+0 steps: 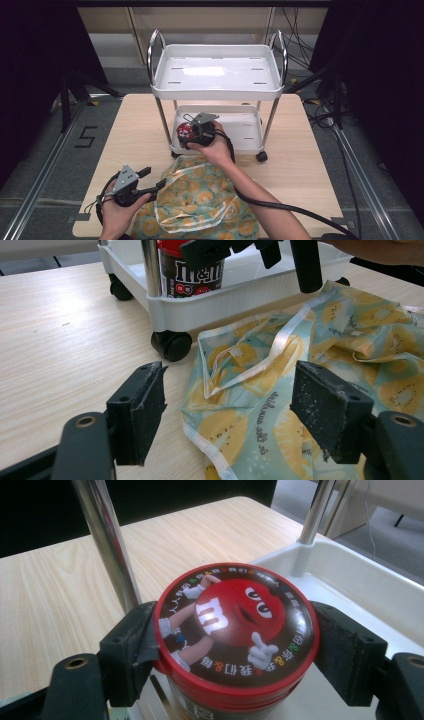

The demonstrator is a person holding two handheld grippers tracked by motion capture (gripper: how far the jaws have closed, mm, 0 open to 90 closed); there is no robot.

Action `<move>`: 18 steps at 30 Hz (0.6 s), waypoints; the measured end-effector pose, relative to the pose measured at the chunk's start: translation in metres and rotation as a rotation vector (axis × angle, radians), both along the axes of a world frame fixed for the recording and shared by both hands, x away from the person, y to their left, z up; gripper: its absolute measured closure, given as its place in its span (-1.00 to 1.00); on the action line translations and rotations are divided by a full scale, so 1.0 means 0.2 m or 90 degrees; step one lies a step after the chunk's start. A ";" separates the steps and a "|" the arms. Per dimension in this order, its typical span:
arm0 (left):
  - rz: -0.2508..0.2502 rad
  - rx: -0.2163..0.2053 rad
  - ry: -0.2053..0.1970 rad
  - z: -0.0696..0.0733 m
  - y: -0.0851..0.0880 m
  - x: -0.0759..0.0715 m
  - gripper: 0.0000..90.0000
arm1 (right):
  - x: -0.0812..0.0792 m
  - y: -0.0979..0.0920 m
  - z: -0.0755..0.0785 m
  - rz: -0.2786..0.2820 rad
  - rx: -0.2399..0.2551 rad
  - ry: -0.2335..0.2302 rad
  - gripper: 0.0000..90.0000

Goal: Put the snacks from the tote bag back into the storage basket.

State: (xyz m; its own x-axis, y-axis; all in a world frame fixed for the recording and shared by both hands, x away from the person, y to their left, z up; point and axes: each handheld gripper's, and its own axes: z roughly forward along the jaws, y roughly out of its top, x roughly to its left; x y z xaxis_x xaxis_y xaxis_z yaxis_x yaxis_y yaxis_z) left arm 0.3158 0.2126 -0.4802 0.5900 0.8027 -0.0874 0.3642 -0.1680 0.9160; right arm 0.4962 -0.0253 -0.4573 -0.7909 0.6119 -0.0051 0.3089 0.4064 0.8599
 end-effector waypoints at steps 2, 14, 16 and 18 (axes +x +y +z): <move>0.006 -0.006 0.003 0.00 0.00 0.00 -0.36 | 0.01 0.00 0.00 0.001 0.005 0.004 -0.46; 0.008 -0.004 0.003 0.00 0.00 0.00 -0.36 | -0.02 0.00 0.04 -0.021 -0.004 0.008 -0.52; 0.005 0.002 -0.001 0.00 0.00 0.00 -0.36 | -0.04 0.00 0.05 -0.031 -0.010 0.016 -0.53; 0.006 0.005 -0.001 0.00 0.00 0.00 -0.36 | -0.05 -0.01 0.06 -0.024 -0.015 0.009 -0.54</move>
State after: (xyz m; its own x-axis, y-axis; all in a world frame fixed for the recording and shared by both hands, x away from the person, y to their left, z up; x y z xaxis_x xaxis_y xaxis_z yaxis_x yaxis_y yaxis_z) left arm 0.3152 0.2131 -0.4796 0.5830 0.8085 -0.0801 0.3648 -0.1724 0.9150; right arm 0.4854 -0.0272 -0.4460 -0.7676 0.6408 -0.0085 0.3365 0.4144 0.8456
